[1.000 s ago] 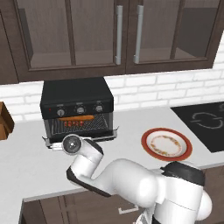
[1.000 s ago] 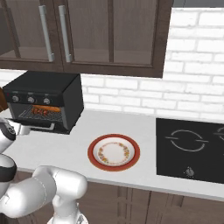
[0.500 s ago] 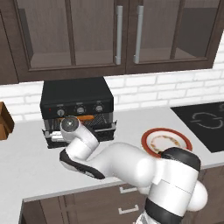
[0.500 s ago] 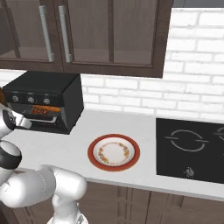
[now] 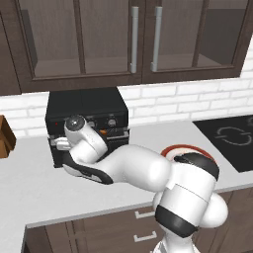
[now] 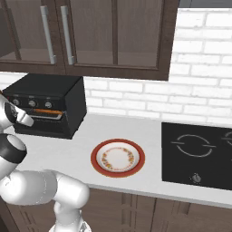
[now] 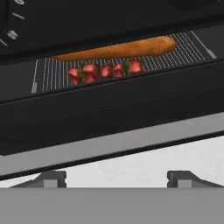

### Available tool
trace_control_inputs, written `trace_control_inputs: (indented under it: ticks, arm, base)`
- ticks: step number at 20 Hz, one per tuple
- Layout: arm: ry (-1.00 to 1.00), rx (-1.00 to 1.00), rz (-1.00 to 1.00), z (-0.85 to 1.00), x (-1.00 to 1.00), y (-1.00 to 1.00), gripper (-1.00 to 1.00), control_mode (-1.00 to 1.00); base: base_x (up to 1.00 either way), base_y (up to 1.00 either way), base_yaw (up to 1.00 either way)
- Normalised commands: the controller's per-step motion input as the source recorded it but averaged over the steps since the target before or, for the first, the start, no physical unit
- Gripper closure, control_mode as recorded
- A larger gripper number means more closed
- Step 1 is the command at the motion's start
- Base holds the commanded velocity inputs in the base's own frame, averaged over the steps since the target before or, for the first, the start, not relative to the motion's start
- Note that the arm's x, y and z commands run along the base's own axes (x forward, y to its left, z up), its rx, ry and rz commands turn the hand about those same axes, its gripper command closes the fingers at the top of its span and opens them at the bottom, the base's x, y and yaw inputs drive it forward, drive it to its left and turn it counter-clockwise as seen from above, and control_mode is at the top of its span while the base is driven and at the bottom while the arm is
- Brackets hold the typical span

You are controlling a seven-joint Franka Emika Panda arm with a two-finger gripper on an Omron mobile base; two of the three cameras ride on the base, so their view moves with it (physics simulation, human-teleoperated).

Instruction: Pick up the kebab skewer and baguette bread, and place them inside the toaster oven. Close the toaster oven door and start by setting the timer.

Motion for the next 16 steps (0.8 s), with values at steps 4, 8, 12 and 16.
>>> trace_control_inputs:
  ticks: [4,8,12,16]
  arm:
    - [-0.28,0.0,0.0,0.14,0.13,0.0,-1.0,-1.0]
    - [-0.27,0.0,0.0,0.17,0.22,0.0,-1.0,-1.0]
    - [-0.25,0.0,0.0,0.08,0.41,0.0,-1.0,-1.0]
    - [-0.19,0.0,0.0,0.0,0.24,0.0,-1.0,-1.0]
  base:
    - [0.0,0.0,0.0]
    - [0.0,0.0,0.0]
    - [0.0,0.0,0.0]
    - [0.0,0.0,0.0]
